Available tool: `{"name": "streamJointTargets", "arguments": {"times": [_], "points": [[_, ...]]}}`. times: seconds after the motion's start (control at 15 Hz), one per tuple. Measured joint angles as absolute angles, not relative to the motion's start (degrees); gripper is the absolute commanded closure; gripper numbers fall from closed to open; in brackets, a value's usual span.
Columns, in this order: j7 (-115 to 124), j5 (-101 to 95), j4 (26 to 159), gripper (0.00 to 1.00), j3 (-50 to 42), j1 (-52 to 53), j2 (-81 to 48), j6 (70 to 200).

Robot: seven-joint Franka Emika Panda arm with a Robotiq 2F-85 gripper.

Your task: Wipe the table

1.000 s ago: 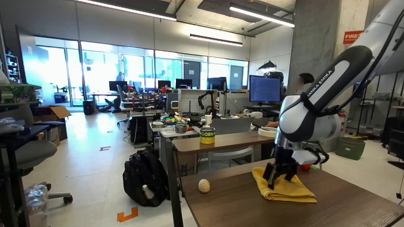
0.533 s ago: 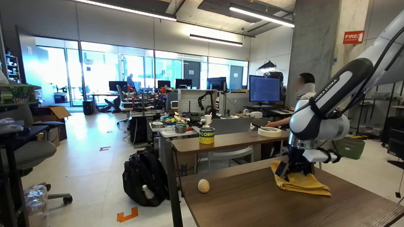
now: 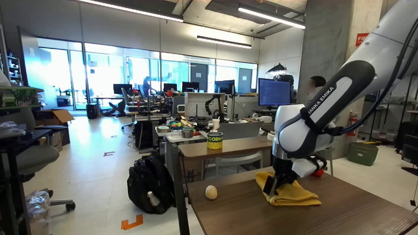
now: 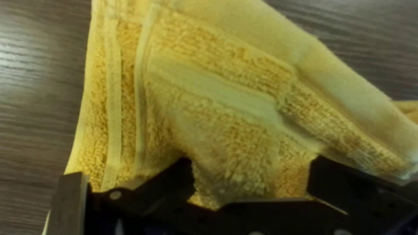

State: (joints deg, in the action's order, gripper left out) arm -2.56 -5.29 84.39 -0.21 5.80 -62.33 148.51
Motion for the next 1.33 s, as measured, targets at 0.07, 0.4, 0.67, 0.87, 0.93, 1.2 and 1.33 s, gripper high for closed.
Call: {"name": "streamJointTargets", "arguments": {"times": [0.07,0.4,0.67,0.87,0.93,1.2,1.33], "points": [[-1.7,-5.2,83.5,0.0,-0.4,6.0,-62.7,148.5],[1.1,-0.3,76.8,0.0,-1.7,-0.8,-65.7,148.4],[-1.7,1.9,73.8,0.0,-1.6,-10.4,-66.7,147.2],[-6.3,1.9,72.7,0.0,-0.7,-15.2,-67.2,146.0],[-8.2,1.9,72.3,0.0,-0.2,-16.1,-67.4,145.5],[-14.0,1.0,72.6,0.0,2.4,-16.2,-67.6,144.6],[-14.2,-1.1,74.5,0.0,2.4,-12.0,-67.3,144.8]]}}
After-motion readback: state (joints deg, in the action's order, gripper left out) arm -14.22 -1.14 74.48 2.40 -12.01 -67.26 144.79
